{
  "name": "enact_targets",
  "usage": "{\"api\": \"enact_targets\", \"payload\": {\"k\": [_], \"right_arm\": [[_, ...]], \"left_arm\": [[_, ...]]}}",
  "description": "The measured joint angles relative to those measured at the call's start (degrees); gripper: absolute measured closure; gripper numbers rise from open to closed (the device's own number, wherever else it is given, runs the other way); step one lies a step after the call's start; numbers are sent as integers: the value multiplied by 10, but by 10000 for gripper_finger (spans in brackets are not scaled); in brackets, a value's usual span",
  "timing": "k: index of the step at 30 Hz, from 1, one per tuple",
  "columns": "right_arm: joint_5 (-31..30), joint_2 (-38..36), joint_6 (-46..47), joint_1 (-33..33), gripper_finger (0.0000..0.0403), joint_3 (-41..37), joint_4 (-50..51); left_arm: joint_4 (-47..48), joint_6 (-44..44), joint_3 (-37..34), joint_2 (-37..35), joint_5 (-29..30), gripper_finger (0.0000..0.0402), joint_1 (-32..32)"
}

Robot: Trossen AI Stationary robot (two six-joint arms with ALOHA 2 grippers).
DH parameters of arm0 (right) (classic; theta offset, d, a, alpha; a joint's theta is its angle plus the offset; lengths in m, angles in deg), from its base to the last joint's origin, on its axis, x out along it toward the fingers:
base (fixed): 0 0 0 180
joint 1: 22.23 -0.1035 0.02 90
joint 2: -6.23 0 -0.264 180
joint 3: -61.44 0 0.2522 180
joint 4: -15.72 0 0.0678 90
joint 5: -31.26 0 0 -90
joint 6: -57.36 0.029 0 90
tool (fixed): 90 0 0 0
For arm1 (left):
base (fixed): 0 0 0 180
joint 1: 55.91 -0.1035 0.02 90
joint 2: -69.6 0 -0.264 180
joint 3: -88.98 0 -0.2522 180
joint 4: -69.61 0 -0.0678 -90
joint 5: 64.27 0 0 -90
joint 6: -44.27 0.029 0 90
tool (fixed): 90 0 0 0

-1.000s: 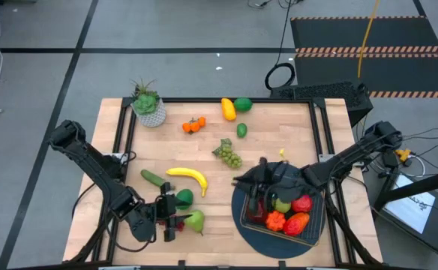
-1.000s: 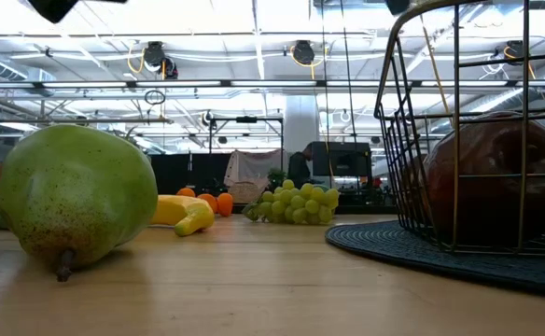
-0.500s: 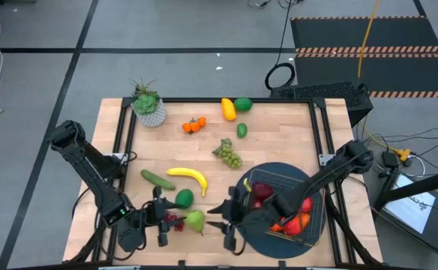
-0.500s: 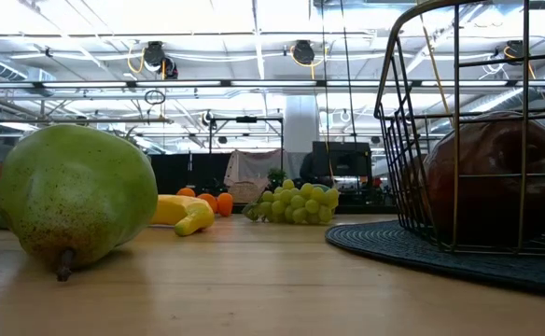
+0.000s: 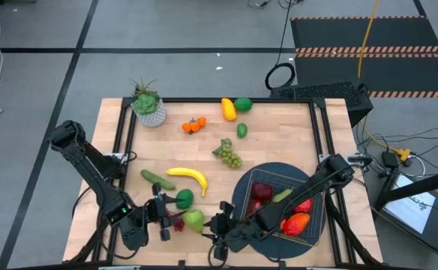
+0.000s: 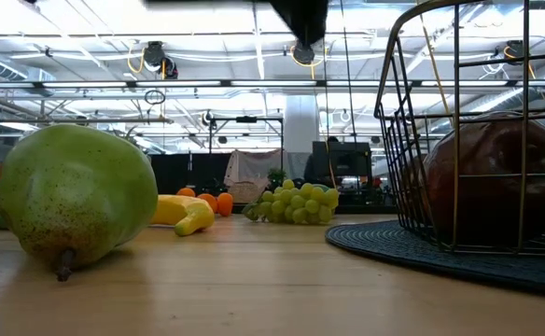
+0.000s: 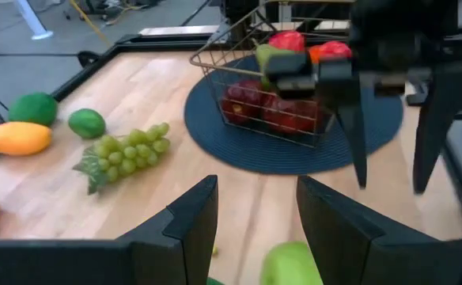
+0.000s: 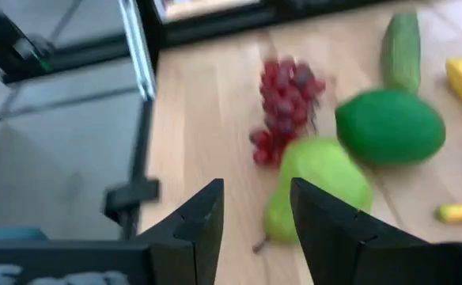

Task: Build produce basket
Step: Put the pear into the gold wire basket

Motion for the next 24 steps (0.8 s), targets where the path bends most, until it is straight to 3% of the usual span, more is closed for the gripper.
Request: {"api": "enact_targets", "payload": {"k": [8, 15, 19, 24], "right_arm": [[44, 12, -19, 27, 220, 0, 71], [116, 12, -89, 77, 168, 0, 56], [186, 12, -152, 102, 137, 0, 34], [210, 12, -266, 117, 98, -1, 30]], "left_arm": [[1, 8, 0, 0, -1, 227, -25], [8, 14, 0, 0, -1, 227, -31], [17, 9, 0, 0, -1, 227, -30], [18, 9, 0, 0, -1, 227, -30]]}}
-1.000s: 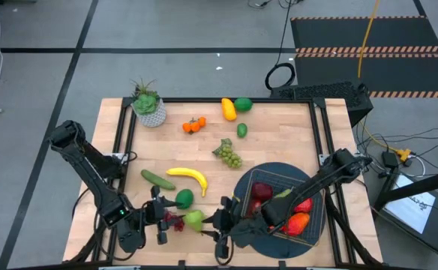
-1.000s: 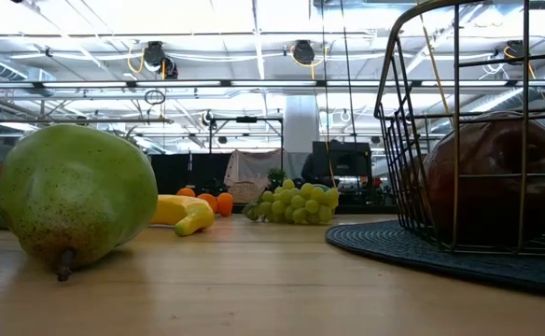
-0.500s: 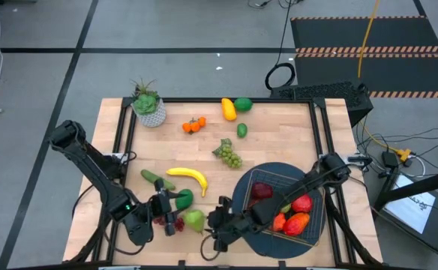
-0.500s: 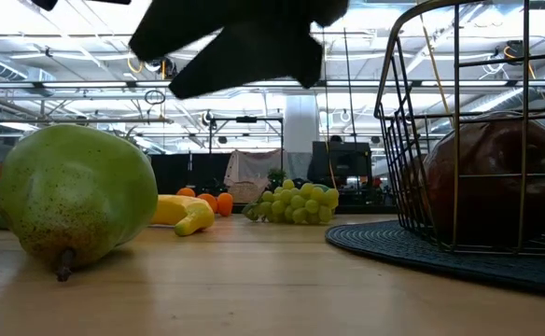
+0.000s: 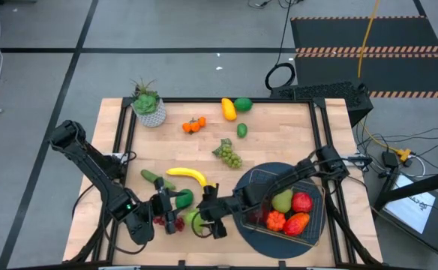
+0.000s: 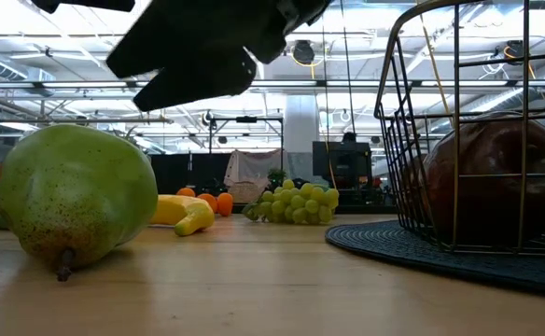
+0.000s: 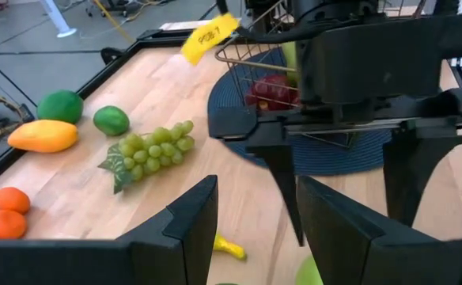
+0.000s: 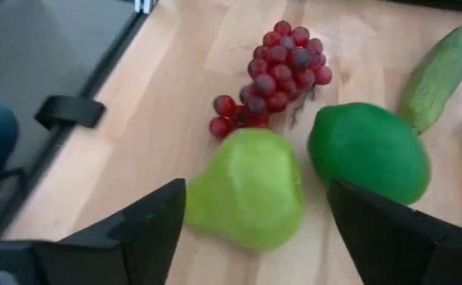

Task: Build produce basket
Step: Put the pear into the gold wire basket

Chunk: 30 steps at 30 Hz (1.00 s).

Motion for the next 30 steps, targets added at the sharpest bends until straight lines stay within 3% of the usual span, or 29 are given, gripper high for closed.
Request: {"api": "enact_targets", "payload": {"k": [8, 12, 30], "right_arm": [[0, 1, -28, 11, 50, -4, -45], [44, 23, -5, 16, 49, -3, -94], [84, 62, -18, 27, 50, -4, -106]], "left_arm": [[21, -1, 0, 0, 17, 227, 0], [32, -2, 0, 0, 34, 227, -4], [39, 14, 0, -9, 39, 227, -38]]}}
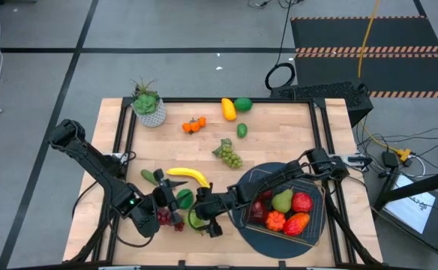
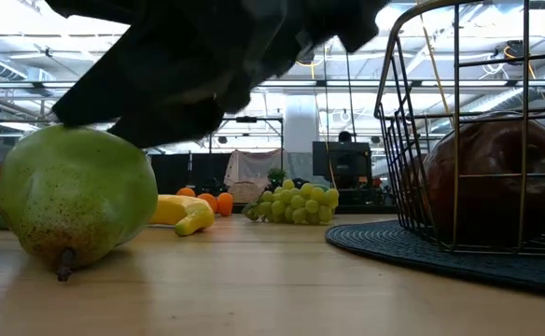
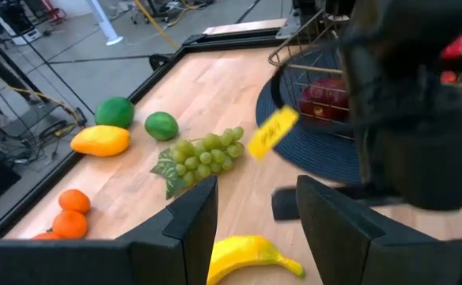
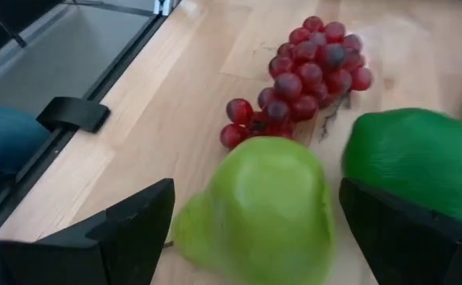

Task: Build produce basket
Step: Put the pear into the gold wire basket

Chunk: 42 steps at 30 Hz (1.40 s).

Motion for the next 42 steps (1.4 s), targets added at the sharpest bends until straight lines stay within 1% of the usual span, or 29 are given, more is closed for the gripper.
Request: {"api": "enact_targets", "payload": {"k": [6, 10, 20, 26, 36, 42], "right_arm": [[3, 17, 12, 4, 50, 0, -20], [3, 19, 30, 8, 56, 0, -13], [5, 18, 35, 10, 130, 0, -9], [5, 18, 44, 10, 159, 0, -8], [5, -1, 69, 10, 171, 0, -5], [4, -21, 69, 5, 177, 0, 17]], "left_arm": [[0, 0, 0, 0, -4, 227, 0], [0, 1, 0, 0, -4, 227, 0], [1, 3, 0, 0, -4, 227, 0], [1, 6, 0, 0, -4, 227, 0], [0, 6, 0, 0, -4, 227, 0], [-1, 11, 0, 0, -3, 227, 0]]}}
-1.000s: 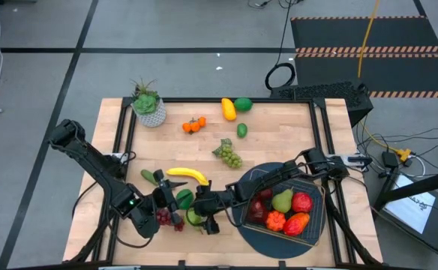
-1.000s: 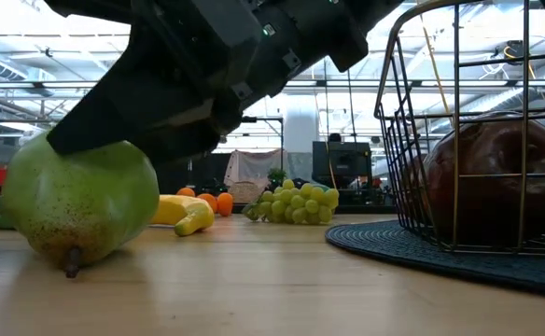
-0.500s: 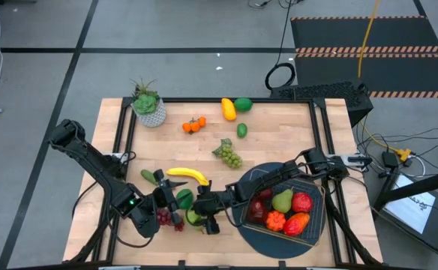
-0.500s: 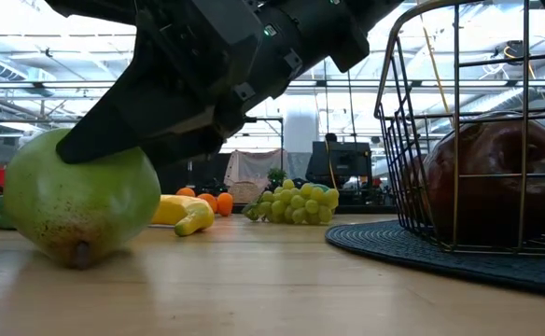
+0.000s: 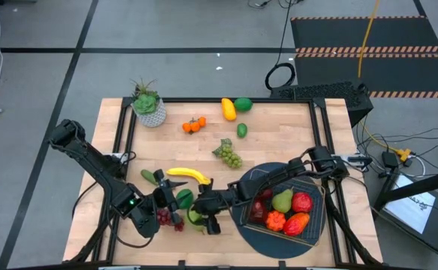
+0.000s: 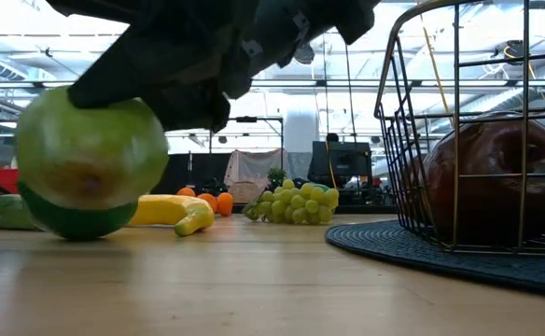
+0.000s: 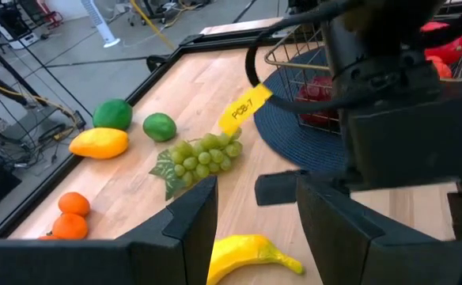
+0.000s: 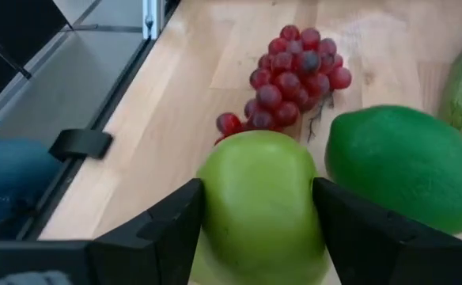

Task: Build produce basket
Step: Put the pear into the gold wire basket

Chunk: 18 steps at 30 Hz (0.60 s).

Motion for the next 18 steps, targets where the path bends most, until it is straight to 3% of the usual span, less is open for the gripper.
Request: {"api": "enact_targets", "payload": {"k": [18], "right_arm": [[14, -19, 19, -12, 181, 0, 41]], "left_arm": [[1, 0, 0, 0, 0, 227, 0]]}}
